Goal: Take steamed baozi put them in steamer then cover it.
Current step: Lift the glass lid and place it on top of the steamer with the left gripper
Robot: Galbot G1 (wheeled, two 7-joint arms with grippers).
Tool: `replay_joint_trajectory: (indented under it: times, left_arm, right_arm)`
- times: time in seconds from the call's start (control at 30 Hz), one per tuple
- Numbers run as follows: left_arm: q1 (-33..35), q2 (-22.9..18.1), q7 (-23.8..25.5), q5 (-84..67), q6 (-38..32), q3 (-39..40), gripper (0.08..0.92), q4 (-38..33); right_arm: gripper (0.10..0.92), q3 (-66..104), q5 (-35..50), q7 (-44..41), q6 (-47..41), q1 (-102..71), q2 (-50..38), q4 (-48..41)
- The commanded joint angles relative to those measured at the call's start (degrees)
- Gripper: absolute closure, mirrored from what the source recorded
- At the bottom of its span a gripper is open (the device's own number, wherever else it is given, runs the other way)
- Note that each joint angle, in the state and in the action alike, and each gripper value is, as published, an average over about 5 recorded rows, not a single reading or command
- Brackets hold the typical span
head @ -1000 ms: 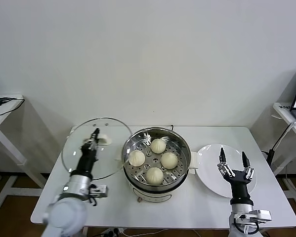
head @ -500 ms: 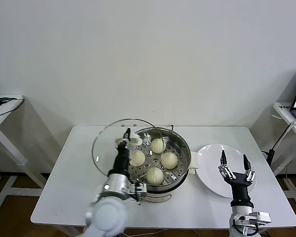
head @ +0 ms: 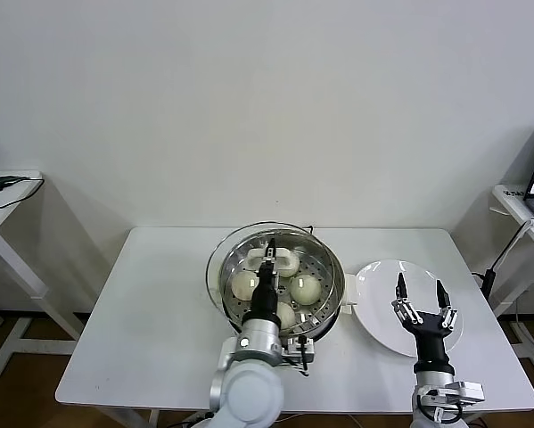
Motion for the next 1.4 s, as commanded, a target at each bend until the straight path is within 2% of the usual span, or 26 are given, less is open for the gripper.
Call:
replay_joint_trajectory:
  times: [0.03,0.53,1.4]
  left_arm:
    - [-1.2,-5.6,0.3,3.6,0.8,2.1,0.811,4.7]
    - [0.0,-8.2,-1.5,4.8,0.9,1.9,0.811,7.3]
    - [1.0,-8.4,-3.2,5.8,-0.2,-1.0,0.811,10.0]
  right_arm:
    - [0.203,0.0,-0.2,-0.1,0.1,0.2,0.1,-0.5]
    - [0.203,-0.3,-0.7,0.0,0.1,0.2,0.2,-0.6]
    - [0.203,-0.6,-1.0,-0.1,0.3,-0.4,0.1,0.3]
